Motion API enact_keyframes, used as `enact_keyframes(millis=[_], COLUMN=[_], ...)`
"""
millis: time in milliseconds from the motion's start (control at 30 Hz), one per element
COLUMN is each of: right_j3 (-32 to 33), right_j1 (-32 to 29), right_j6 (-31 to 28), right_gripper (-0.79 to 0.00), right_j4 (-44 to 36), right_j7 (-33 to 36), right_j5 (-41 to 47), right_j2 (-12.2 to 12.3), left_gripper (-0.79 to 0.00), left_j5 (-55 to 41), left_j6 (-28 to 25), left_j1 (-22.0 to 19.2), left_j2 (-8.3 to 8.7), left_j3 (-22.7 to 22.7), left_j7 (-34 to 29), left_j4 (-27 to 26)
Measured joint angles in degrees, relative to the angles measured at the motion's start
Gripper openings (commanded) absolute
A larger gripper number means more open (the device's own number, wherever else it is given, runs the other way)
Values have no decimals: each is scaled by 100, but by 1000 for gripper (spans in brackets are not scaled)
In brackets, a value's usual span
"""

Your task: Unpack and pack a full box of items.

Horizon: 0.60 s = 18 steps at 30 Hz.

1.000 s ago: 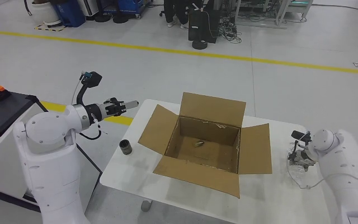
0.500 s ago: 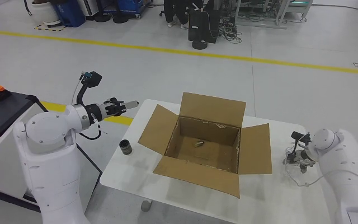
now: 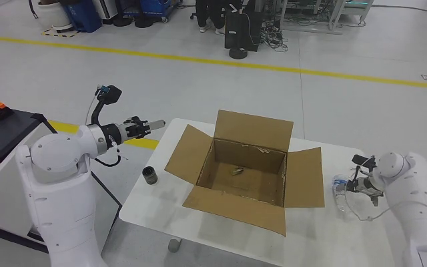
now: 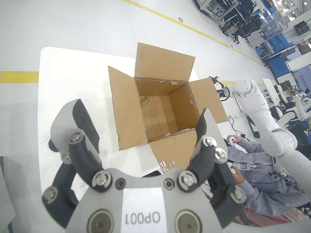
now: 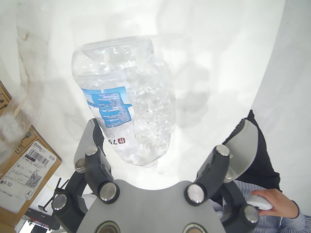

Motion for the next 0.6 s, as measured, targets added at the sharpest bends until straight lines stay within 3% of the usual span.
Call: enact_keyframes(millis=[333, 600], right_j3=[526, 1444], right_j1=[-134, -681], right_j6=[45, 68], right_gripper=[0, 0], right_j4=[-675, -2108], right_j7=[108, 824], right_j5=[142, 672], right_j2=[271, 598], left_gripper=[0, 0], left_j5=[0, 0], left_j6=[0, 0], left_j1=[0, 0], left_j2=[0, 0], left_j3=[0, 0], left_j7=[0, 0], left_j4=[0, 0])
